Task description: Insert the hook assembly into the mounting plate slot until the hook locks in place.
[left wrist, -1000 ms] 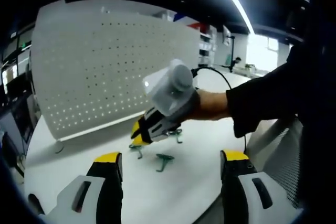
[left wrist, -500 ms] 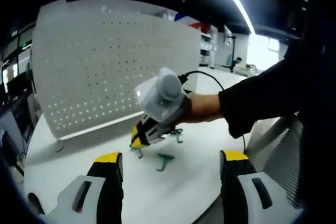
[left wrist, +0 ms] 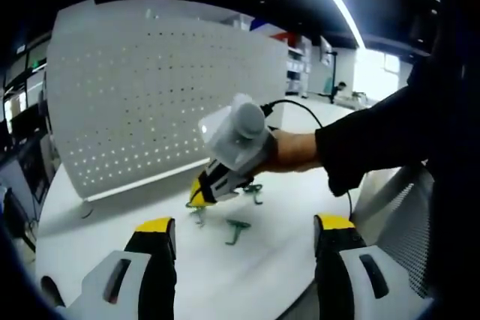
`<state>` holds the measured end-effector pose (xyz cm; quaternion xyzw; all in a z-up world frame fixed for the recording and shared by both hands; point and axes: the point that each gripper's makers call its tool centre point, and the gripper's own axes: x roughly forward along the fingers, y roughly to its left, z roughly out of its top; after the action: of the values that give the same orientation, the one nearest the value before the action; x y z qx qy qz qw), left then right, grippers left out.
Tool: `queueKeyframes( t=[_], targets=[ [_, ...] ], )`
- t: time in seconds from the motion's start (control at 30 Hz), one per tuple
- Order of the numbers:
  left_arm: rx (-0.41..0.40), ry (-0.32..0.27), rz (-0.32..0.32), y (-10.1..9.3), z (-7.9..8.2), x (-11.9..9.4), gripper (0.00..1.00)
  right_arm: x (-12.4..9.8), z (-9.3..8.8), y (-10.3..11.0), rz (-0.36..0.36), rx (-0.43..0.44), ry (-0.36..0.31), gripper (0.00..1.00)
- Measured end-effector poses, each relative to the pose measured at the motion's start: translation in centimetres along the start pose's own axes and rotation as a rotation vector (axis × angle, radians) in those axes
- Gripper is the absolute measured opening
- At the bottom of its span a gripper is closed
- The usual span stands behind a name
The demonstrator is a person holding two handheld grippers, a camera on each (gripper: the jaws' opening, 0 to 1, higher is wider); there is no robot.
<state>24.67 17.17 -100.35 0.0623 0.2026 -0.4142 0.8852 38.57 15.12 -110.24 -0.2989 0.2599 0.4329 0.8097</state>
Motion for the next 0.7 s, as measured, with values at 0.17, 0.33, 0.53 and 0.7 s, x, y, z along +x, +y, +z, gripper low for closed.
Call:
queueKeyframes(
  t=[0.17,0.33,0.53,0.7],
  targets=[
    [0.004,0.002,0.0,0.0,0.0,0.0,0.76,-1.4,0.6,0.2,-0.009,0.059,-0.04,0.0],
    [0.01,0.003,0.001,-0.1,0.0,0.0,0.75,-2.6,1.3,0.6,-0.022,0.088,-0.075,0.0],
    [0.008,-0.016,0.015,0.2,0.4,-0.2,0.73,-5.0,3.1,1.3,-0.048,0.156,-0.154,0.0],
    [0.015,-0.022,0.025,0.5,0.5,-0.3,0.71,-7.4,4.1,2.4,-0.061,0.287,-0.253,0.0]
  ],
)
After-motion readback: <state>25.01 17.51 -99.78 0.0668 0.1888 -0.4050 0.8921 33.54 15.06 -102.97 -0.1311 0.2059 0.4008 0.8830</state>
